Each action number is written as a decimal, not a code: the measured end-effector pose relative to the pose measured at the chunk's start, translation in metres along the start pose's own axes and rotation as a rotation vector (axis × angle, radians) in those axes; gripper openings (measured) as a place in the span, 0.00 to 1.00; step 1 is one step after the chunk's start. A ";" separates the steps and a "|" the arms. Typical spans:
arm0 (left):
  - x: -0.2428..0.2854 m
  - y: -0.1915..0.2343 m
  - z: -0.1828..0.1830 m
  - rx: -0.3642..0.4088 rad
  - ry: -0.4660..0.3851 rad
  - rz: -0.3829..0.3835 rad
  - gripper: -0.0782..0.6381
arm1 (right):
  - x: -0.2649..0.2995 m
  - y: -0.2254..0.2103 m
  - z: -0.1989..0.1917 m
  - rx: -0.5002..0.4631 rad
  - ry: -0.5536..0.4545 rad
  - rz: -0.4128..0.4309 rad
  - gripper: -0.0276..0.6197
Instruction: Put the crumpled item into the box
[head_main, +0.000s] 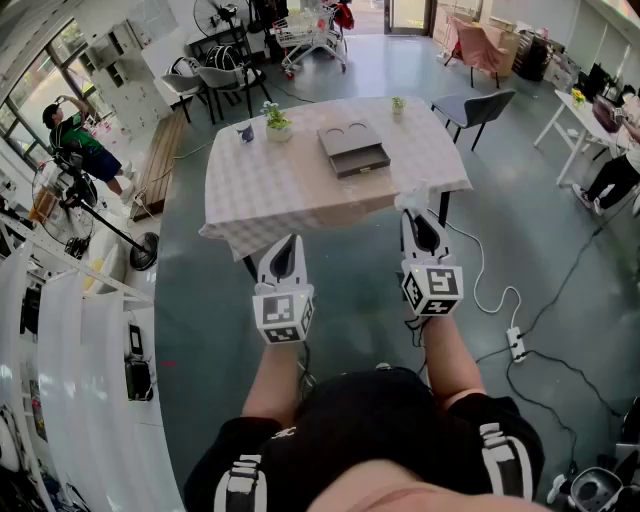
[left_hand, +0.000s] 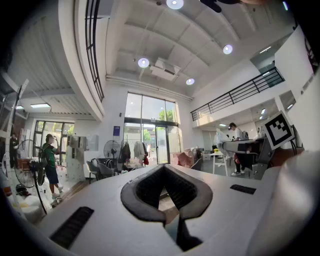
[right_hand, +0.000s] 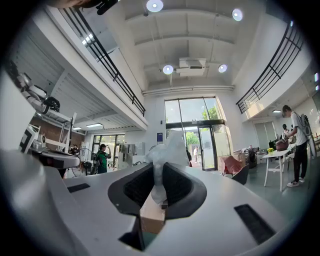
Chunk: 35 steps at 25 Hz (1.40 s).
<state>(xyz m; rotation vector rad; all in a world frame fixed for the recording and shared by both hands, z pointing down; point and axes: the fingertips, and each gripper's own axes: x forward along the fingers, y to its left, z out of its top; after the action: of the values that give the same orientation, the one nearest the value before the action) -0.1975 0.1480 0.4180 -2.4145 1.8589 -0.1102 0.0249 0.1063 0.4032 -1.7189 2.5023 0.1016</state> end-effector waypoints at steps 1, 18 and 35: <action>0.005 0.001 0.002 -0.001 -0.001 0.000 0.10 | 0.004 -0.002 0.003 -0.002 -0.003 0.002 0.12; 0.049 -0.052 0.010 0.019 0.007 0.010 0.10 | 0.012 -0.056 0.003 0.019 -0.031 0.049 0.13; 0.091 -0.127 0.001 0.024 0.041 0.047 0.10 | 0.009 -0.139 -0.015 0.040 -0.003 0.089 0.13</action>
<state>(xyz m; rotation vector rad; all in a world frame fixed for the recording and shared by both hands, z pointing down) -0.0522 0.0925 0.4315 -2.3684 1.9191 -0.1790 0.1507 0.0465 0.4178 -1.5922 2.5603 0.0603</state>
